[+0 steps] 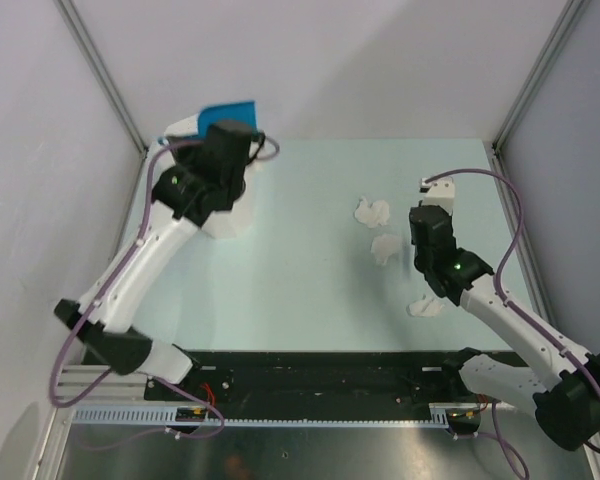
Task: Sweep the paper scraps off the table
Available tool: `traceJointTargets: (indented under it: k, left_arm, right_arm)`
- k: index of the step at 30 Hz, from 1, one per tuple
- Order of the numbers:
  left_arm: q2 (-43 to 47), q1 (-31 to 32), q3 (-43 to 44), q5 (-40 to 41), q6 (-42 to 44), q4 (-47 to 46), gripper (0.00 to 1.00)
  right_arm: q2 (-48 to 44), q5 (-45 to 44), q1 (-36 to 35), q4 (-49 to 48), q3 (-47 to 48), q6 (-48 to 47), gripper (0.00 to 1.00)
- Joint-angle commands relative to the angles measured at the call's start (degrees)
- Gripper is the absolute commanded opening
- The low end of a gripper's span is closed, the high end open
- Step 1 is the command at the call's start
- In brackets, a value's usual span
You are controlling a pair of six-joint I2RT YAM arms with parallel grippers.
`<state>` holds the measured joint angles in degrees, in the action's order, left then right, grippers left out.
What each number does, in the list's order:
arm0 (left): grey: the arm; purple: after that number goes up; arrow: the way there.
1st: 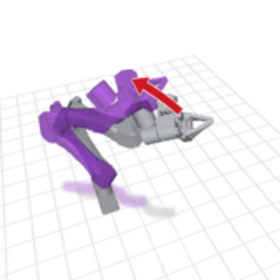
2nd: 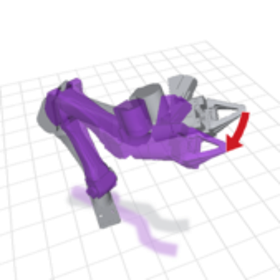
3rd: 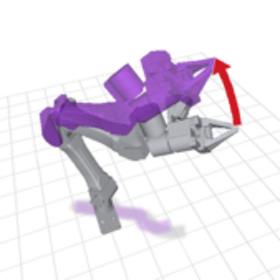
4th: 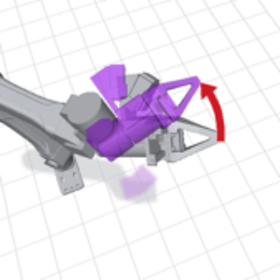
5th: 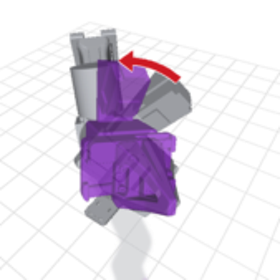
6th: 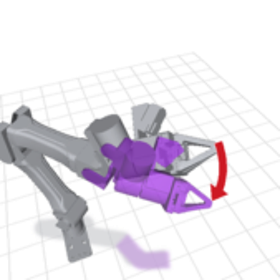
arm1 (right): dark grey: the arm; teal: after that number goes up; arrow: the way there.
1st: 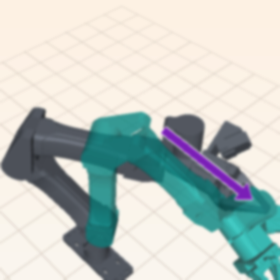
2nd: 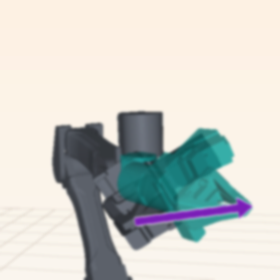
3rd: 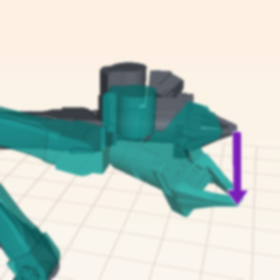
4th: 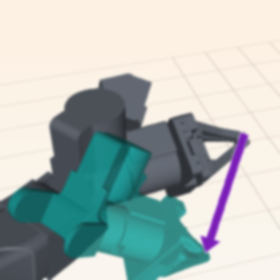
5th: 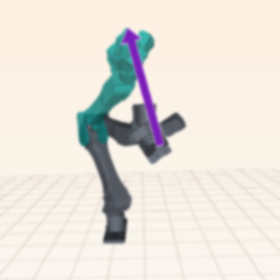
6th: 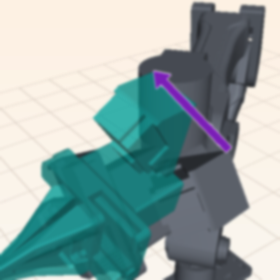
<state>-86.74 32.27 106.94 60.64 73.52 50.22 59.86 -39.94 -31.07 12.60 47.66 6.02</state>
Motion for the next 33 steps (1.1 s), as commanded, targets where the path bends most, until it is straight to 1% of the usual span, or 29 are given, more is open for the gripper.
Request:
traceJointTargets:
  k: [1,2,3,4,5,6,7,9,10,11,13,14,16,17,18,19,20,22,23,24,25,26,27,28,31,33]
  left_arm:
    - [8.41,6.56,-16.44,-7.81,-13.29,1.81,0.00]
    - [9.04,7.79,-18.67,-9.12,-15.31,2.68,0.00]
    - [9.22,9.63,-20.52,-12.79,-19.77,4.00,0.00]
    - [8.61,10.43,-23.24,-15.70,-22.25,7.84,0.00]
    - [7.65,11.05,-24.48,-18.78,-24.80,9.62,0.00]
    - [6.68,12.28,-25.71,-21.59,-29.09,12.07,0.00]
    - [4.41,12.81,-28.60,-26.23,-30.70,12.62,0.00]
    - [2.55,14.21,-31.34,-30.03,-34.21,12.89,0.00]
    - [1.50,14.48,-33.18,-34.41,-35.19,12.89,0.00]
    - [-0.08,14.66,-33.98,-37.06,-35.98,12.89,0.00]
    - [-1.41,14.84,-36.17,-40.24,-37.30,12.63,0.00]
    - [-2.72,14.84,-37.05,-42.60,-37.48,12.54,0.00]
    - [-3.78,14.84,-39.42,-44.37,-37.92,12.01,0.00]
    - [-4.31,14.84,-40.22,-45.34,-38.09,11.75,0.00]
    - [-4.92,14.84,-41.18,-45.70,-38.18,10.96,0.00]
    - [-5.10,14.84,-43.19,-45.87,-38.01,10.52,0.00]
    - [-5.28,14.84,-44.26,-45.96,-37.92,9.99,0.00]
    - [-5.63,14.84,-47.32,-45.79,-37.66,8.50,0.00]
    - [-5.72,14.84,-48.39,-45.70,-37.48,8.06,0.00]
    - [-5.81,14.84,-49.44,-45.09,-37.31,7.36,0.00]
    - [-6.07,14.84,-51.46,-44.65,-37.22,6.92,0.00]
    - [-6.07,14.84,-52.43,-44.38,-36.78,6.65,0.00]
    - [-6.25,14.75,-54.18,-43.95,-36.52,6.13,0.00]
    - [-6.42,14.75,-54.98,-43.77,-36.34,5.86,0.00]
    - [-6.78,14.66,-57.27,-42.80,-35.72,5.16,0.00]
    - [-6.69,14.31,-58.41,-42.71,-35.02,5.24,0.00]
  right_arm:
    - [-4.65,-11.37,0.57,9.62,1.82,5.57,0.00]
    - [-4.83,-12.86,0.92,13.12,1.82,6.89,0.00]
    - [-4.84,-13.05,1.97,14.72,1.82,7.33,0.00]
    - [-4.14,-13.05,2.67,16.30,1.82,8.03,0.00]
    - [-3.35,-11.75,3.29,19.01,1.82,9.35,0.00]
    - [-2.47,-10.17,4.51,20.08,1.82,11.62,0.00]
    - [0.06,-7.02,4.96,21.57,1.82,12.43,0.00]
    - [2.97,-5.15,5.58,22.99,2.08,13.05,0.00]
    - [4.73,-4.54,5.76,24.04,2.35,13.92,0.00]
    - [7.18,-3.83,5.93,25.79,2.79,15.15,0.00]
    - [9.30,-0.42,6.11,25.89,3.75,15.60,0.00]
    - [11.92,1.34,6.11,27.20,4.54,16.38,0.00]
    - [14.05,4.16,6.02,27.56,5.16,17.00,0.00]
    - [15.02,8.00,6.02,27.91,5.08,17.79,0.00]
    - [15.55,9.87,5.59,27.66,4.73,18.93,0.00]
    - [15.38,11.71,4.71,26.87,3.24,20.68,0.00]
    - [14.86,14.78,1.05,24.08,2.71,21.74,0.00]
    - [13.10,16.38,-3.19,20.90,1.83,24.73,0.00]
    - [12.57,17.52,-7.91,17.32,1.56,27.79,0.00]
    - [11.96,17.62,-9.95,15.19,1.47,29.12,0.00]
    - [11.43,17.27,-12.24,10.30,1.30,30.27,0.00]
    - [11.51,16.66,-14.00,7.55,1.04,32.45,0.00]
    - [11.86,16.22,-17.24,4.57,0.95,32.82,0.00]
    - [13.86,15.34,-18.31,-1.81,0.94,32.74,0.00]
    - [18.70,16.30,-19.73,-10.64,1.91,32.82,0.00]
    - [19.86,16.65,-19.91,-11.11,4.62,31.26,0.00]
